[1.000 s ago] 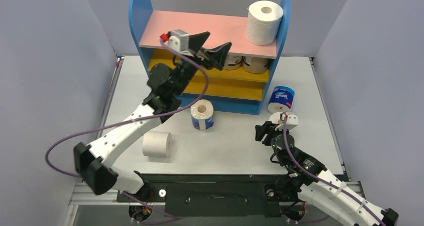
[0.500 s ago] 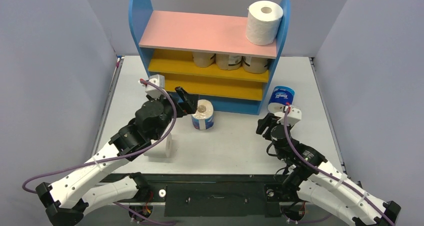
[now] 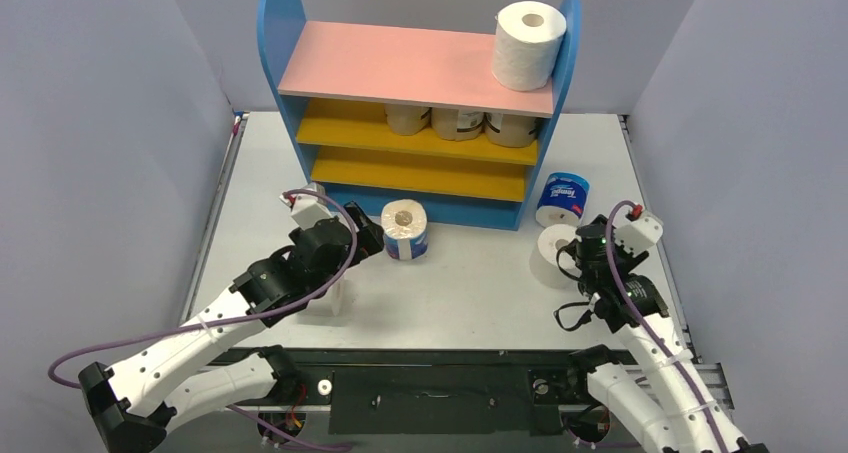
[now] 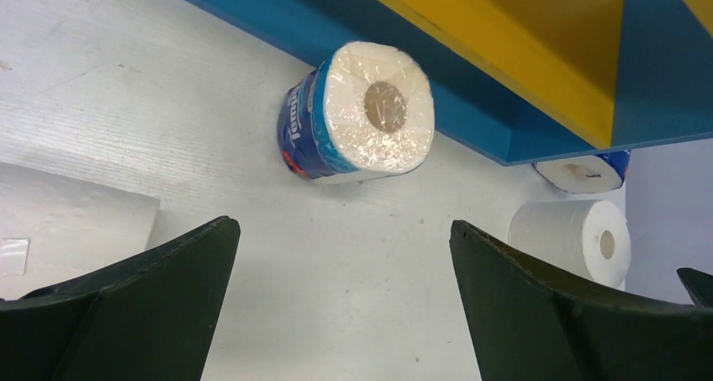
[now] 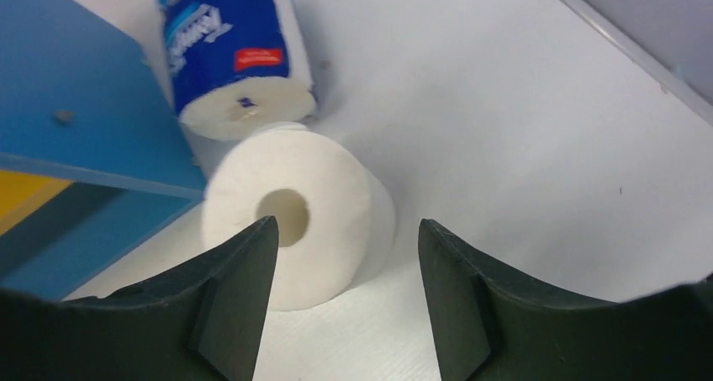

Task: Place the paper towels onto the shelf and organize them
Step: Move the paper towel to the center of the board.

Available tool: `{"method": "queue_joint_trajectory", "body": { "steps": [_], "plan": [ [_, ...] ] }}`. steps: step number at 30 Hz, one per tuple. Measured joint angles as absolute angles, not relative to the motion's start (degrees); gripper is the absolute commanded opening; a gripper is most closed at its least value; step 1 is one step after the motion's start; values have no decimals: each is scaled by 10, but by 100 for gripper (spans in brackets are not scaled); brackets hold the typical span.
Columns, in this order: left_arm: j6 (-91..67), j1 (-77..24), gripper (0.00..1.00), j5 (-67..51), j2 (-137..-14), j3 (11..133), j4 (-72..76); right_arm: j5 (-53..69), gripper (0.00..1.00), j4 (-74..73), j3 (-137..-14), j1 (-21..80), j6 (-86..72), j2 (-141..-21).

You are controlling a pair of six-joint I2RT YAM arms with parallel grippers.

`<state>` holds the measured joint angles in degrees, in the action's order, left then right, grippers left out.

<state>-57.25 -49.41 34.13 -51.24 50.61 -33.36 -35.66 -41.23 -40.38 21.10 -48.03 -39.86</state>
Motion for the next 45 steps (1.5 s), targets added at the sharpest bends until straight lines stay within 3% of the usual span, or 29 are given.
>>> {"method": "queue_joint_trajectory", "body": {
  "steps": [5,13,28,45],
  "plan": [
    [-560,-494,96,318,-479,462,-311,-269,58,-406,-362,114,-469,-415],
    [-528,-490,96,253,-397,359,-204,-210,58,-366,-336,108,-458,-439],
    [-516,-489,96,236,-419,357,-172,-188,55,-308,-321,68,-440,-483],
    [-517,-489,97,232,-419,346,-163,-152,24,-275,-314,63,-428,-495]
  ]
}}
